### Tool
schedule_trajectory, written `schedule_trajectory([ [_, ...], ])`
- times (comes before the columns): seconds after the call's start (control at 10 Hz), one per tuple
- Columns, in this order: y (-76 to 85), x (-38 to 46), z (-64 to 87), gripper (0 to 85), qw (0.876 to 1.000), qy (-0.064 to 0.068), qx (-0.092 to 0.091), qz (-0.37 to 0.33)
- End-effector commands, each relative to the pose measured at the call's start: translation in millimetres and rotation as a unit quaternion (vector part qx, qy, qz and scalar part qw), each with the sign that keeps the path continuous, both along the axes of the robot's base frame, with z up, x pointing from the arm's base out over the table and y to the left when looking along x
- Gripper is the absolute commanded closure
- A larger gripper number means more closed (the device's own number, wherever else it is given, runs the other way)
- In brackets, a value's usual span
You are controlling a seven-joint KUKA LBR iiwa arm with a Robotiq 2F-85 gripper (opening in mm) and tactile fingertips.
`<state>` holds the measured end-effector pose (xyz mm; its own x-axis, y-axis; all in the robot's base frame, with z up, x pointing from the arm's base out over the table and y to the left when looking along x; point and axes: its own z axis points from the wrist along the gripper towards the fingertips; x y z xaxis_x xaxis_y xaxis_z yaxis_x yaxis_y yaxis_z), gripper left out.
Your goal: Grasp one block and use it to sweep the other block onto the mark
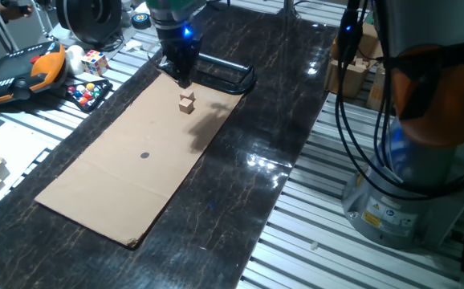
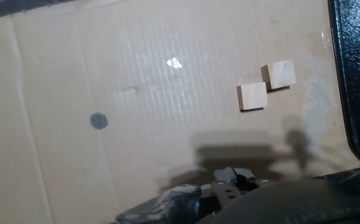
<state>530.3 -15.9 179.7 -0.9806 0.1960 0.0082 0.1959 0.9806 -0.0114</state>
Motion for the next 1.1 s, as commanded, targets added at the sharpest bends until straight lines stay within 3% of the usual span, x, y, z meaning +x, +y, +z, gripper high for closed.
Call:
schedule_trajectory([
  [0.0, -2.3, -0.9, -3.3, 84.0, 1.0, 0.002, 0.002, -0.003],
  [0.2, -7.2, -2.0, -9.9, 84.0, 1.0, 0.0, 0.005, -0.028],
  [0.4, -11.4, 0.7, -12.2, 84.0, 0.995, 0.012, 0.007, -0.101],
  [0.8, -23.9, -8.7, -22.5, 84.0, 0.979, -0.001, 0.013, -0.205],
  [1.0, -30.9, -15.3, -27.4, 84.0, 0.973, -0.01, 0.007, -0.232],
])
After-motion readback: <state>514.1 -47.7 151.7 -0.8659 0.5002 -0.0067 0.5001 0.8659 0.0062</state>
